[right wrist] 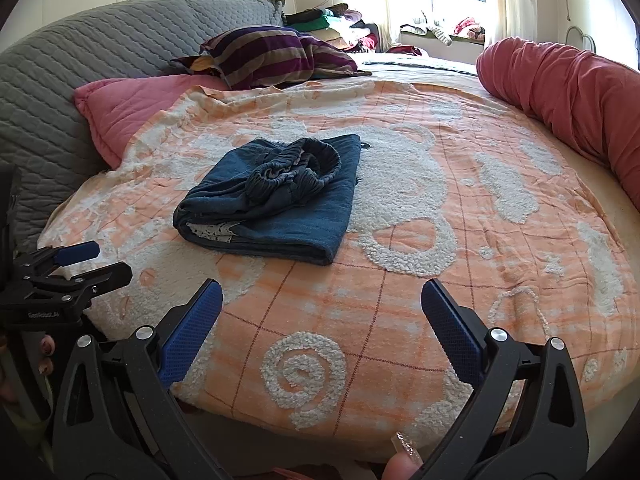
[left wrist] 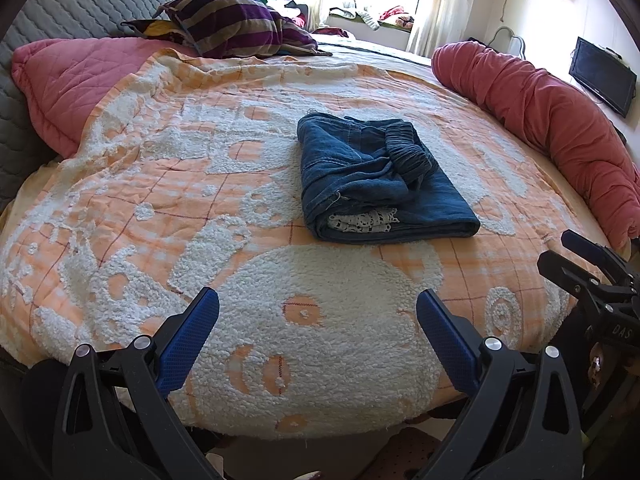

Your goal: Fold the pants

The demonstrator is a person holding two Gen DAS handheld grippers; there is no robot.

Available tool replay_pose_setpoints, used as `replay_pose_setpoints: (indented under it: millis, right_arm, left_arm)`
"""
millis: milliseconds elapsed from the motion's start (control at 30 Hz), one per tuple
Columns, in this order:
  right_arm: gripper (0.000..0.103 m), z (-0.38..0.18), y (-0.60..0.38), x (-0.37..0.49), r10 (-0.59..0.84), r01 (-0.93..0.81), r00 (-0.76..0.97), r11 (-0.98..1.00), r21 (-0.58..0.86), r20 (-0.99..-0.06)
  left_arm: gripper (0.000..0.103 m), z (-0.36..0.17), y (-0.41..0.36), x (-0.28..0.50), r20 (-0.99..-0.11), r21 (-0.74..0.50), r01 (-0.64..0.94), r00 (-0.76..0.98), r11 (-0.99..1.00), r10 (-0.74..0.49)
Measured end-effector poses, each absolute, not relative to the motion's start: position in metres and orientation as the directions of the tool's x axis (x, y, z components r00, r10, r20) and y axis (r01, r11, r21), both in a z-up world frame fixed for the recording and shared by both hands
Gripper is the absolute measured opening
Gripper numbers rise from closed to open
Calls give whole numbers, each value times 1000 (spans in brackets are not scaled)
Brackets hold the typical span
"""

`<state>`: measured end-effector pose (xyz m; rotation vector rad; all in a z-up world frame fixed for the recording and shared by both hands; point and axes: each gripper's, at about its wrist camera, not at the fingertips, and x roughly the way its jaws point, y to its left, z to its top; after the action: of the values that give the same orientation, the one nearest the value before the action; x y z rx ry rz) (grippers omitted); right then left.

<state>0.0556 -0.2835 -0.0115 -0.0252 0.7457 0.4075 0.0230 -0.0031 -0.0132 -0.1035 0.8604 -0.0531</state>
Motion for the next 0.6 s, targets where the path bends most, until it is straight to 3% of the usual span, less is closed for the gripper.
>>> replay_pose_setpoints:
  millis: [267, 367, 600]
  right_arm:
    - [94, -12, -285, 57, 341, -359, 663, 926, 116, -667]
    - [94, -13, -287, 59, 331, -347, 665, 931, 115, -670]
    - [94, -16, -315, 89, 311, -286, 660, 946, 154, -684]
  left_arm:
    - [99, -17, -1, 25, -760, -143, 24, 638, 989, -125]
    - [99, -22, 7, 29, -772, -102, -31, 633, 994, -60]
    - [99, -15, 67, 61, -782, -162, -156, 622, 974, -30]
